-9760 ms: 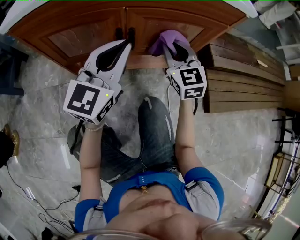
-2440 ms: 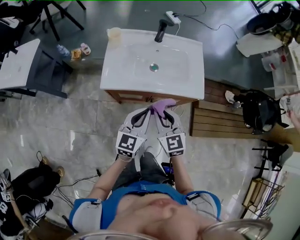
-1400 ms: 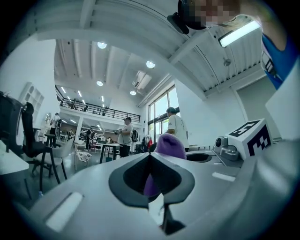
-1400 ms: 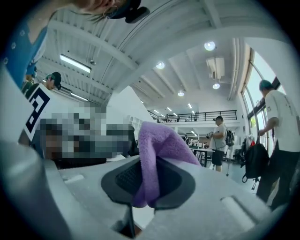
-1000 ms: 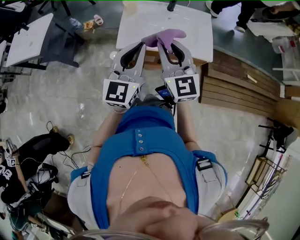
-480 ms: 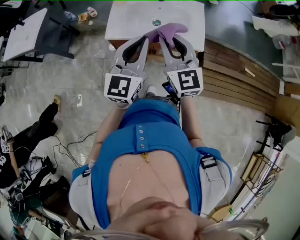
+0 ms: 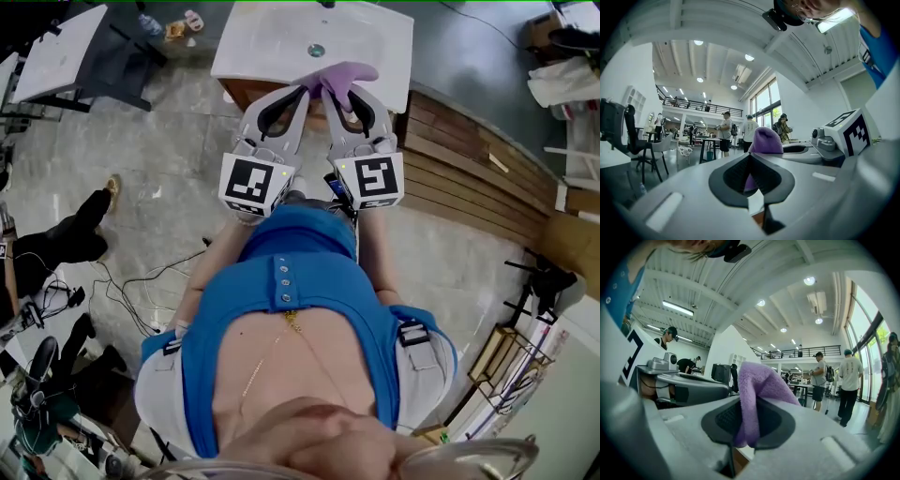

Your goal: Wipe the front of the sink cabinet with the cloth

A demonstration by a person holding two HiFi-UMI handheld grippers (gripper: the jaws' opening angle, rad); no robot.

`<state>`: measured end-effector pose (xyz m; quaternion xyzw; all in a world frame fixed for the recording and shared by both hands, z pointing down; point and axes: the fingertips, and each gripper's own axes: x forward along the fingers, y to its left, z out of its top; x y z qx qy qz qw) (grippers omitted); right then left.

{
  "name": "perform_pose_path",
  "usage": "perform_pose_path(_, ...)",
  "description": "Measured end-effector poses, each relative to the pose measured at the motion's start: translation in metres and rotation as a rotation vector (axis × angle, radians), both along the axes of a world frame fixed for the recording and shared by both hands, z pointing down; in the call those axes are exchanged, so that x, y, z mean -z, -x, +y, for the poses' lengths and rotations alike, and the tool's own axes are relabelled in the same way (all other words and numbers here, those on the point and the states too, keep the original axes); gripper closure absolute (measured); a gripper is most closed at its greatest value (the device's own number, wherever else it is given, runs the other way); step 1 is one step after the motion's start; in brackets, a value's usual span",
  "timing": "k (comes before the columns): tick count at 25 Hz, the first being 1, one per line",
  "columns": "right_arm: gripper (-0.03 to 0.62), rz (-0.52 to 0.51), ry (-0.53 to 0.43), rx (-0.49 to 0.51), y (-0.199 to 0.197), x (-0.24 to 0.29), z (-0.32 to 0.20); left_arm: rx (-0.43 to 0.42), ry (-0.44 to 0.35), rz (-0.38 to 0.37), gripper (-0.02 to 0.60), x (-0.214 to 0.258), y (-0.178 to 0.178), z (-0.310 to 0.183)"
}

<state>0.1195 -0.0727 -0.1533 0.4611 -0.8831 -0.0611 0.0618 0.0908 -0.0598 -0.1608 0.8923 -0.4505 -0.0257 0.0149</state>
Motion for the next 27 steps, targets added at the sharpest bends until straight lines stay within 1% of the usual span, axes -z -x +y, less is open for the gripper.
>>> perform_pose_path(7, 0.537, -0.008, 0.011, 0.023, 0.004, -0.001, 0.007, 0.018, 0.007, 0.001, 0.581, 0.001, 0.000, 0.005)
perform_pose_path(11, 0.537, -0.006, 0.022, 0.014, 0.005, -0.003, 0.008, 0.027, 0.001, 0.001, 0.581, 0.002, 0.002, 0.008)
perform_pose_path(16, 0.537, -0.004, 0.014, 0.030, 0.008, -0.002, 0.012, 0.035, -0.001, -0.004, 0.581, 0.002, 0.005, 0.011)
perform_pose_path(20, 0.537, 0.003, 0.030, 0.023, 0.008, -0.002, 0.009, 0.043, -0.006, -0.008, 0.581, 0.003, 0.008, 0.007)
perform_pose_path(24, 0.537, 0.004, 0.036, 0.023, 0.009, -0.002, 0.010, 0.054, -0.002, -0.009, 0.581, 0.003, 0.011, 0.006)
perform_pose_path(27, 0.537, -0.006, 0.033, 0.024, 0.011, 0.000, 0.011, 0.048, 0.009, 0.001, 0.581, 0.005, 0.011, 0.008)
